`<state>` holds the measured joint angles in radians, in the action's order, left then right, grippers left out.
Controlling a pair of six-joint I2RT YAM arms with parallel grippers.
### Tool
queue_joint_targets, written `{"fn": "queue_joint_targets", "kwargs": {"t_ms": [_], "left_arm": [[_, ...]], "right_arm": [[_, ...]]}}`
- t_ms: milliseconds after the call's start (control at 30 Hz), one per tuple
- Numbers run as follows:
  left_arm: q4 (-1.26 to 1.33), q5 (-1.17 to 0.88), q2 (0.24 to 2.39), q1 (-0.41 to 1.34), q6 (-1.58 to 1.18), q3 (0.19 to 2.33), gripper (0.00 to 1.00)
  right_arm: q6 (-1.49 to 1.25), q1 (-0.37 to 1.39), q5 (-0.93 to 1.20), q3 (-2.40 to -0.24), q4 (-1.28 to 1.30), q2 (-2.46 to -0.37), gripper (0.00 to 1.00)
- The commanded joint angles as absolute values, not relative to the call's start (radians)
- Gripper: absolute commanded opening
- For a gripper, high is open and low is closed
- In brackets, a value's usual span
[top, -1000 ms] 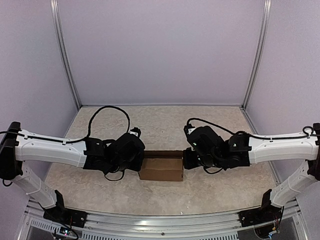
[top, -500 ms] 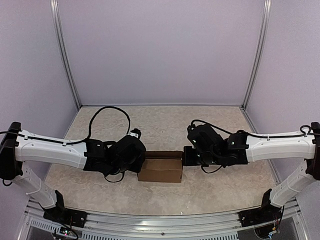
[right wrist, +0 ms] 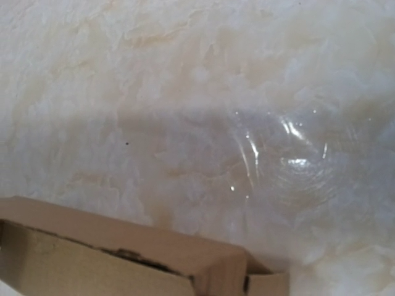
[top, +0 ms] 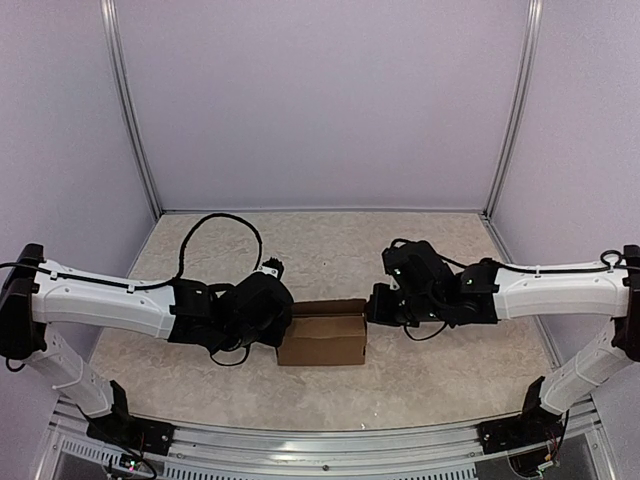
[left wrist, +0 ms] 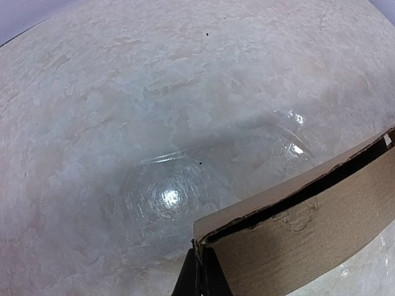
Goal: Fold the paper box
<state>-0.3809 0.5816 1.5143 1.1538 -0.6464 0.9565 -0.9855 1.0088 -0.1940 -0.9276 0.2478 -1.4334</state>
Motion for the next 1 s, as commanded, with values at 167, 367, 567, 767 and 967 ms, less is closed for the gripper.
{"fn": "queue_joint_targets", "kwargs": {"t_ms": [167, 367, 567, 767, 967], "left_arm": [[-0.368, 0.558, 1.539, 1.17, -0.649, 0.96, 0.0], [-0.374, 0.559, 1.541, 1.176, -0.666, 0.953, 0.0], [-0.384, 0.578, 1.533, 1.203, -0.693, 0.942, 0.0], [-0.403, 0.602, 1.529, 1.234, -0.737, 0.933, 0.0], [-0.412, 0.636, 1.523, 1.263, -0.76, 0.933, 0.0]], "right_arm": [[-1.006, 1.02, -0.152, -0.818, 0.177, -1.418, 0.0], [-0.998, 1.057, -0.236, -0.792, 0.195, -1.426, 0.0], [-0.986, 1.112, -0.319, -0.773, 0.231, -1.431, 0.0], [-0.979, 1.179, -0.42, -0.741, 0.225, -1.413, 0.0], [-0.98, 1.226, -0.482, -0.729, 0.203, -1.404, 0.0]]}}
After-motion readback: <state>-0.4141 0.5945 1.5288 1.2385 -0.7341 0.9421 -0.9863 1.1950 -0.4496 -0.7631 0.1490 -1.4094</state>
